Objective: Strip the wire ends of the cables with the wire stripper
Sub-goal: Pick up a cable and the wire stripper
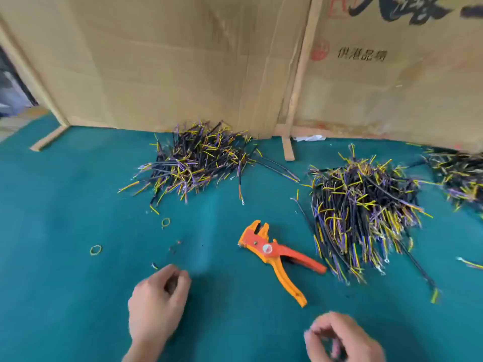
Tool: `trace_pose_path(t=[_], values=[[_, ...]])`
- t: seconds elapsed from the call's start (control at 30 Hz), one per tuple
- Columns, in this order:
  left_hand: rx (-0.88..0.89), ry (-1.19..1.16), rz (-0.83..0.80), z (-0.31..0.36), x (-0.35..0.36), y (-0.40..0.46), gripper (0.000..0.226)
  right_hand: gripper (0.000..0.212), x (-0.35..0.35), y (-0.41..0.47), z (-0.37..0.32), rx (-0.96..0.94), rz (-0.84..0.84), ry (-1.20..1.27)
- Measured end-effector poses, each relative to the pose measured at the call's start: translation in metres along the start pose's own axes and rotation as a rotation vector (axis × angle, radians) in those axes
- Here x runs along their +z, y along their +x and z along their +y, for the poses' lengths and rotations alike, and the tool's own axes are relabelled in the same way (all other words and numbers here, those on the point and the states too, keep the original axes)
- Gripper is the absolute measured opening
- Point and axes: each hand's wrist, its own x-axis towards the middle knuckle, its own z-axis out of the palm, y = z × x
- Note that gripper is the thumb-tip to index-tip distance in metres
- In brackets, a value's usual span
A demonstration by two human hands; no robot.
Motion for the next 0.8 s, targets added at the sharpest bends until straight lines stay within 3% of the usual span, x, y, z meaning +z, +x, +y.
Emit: trace_pose_path(t=[0.17, 0.3, 0.53, 0.6, 0.67, 0.73, 0.8], values=[[0.004, 0.026, -0.037, 0.003, -0.008, -0.003, 0.025, 0.050, -0.004, 0.026, -0.001, -0.111, -0.233, -0.200], [0.014, 0.034, -0.042, 0.008, -0.011, -0.005, 0.027, 0.093, 0.030, 0.056, -0.016, -0.087, -0.461, -0.516], [0.036, 0.034, -0.055, 0.002, -0.005, -0.004, 0.029, 0.064, 0.061, 0.066, -0.020, -0.073, -0.446, -0.861], [0.018, 0.046, -0.060, 0.003, -0.002, -0.002, 0.029, 0.047, 0.064, 0.073, -0.027, 0.052, -0.433, -0.640], [-0.015, 0.035, -0.047, 0.003, 0.002, 0.000, 0.030, 0.026, 0.064, 0.085, -0.043, 0.259, -0.378, -0.227], [-0.028, -0.012, -0.009, 0.003, 0.006, 0.001, 0.034, 0.025, 0.066, 0.106, -0.053, 0.439, -0.283, 0.137], [0.000, -0.044, 0.024, 0.005, 0.006, 0.000, 0.033, 0.024, 0.075, 0.133, -0.059, 0.492, -0.230, 0.263]])
